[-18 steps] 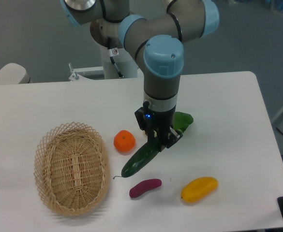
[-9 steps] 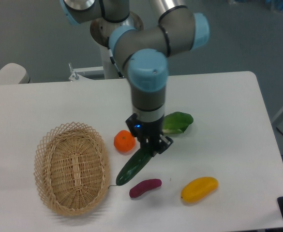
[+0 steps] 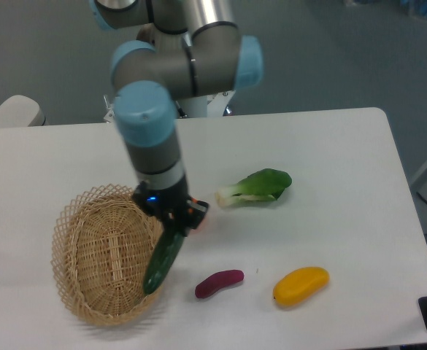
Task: Place the cucumber in the basket
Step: 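Carry the held cucumber over the wicker basket and lower it, then open the gripper to release the cucumber into the basket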
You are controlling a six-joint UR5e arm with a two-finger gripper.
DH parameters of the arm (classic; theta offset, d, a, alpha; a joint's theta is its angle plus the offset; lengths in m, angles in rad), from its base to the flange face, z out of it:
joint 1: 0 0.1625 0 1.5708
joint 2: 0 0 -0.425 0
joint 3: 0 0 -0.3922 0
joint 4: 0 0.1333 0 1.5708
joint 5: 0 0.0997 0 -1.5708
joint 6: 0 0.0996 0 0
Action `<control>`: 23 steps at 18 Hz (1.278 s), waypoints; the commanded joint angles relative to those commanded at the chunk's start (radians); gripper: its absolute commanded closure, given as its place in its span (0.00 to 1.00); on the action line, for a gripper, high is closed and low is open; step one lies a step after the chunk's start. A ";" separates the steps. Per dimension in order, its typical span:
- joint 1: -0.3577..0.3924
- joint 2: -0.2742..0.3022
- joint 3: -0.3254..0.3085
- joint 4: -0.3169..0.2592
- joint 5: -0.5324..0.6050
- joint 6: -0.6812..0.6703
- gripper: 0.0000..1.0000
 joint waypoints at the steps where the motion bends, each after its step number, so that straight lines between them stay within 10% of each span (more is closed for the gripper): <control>1: -0.015 0.000 -0.020 0.000 -0.002 -0.020 0.66; 15: -0.127 -0.063 -0.091 0.052 -0.002 -0.016 0.61; 20: -0.126 -0.072 -0.080 0.054 0.032 -0.011 0.00; 23: -0.126 -0.078 -0.045 0.055 0.092 -0.008 0.00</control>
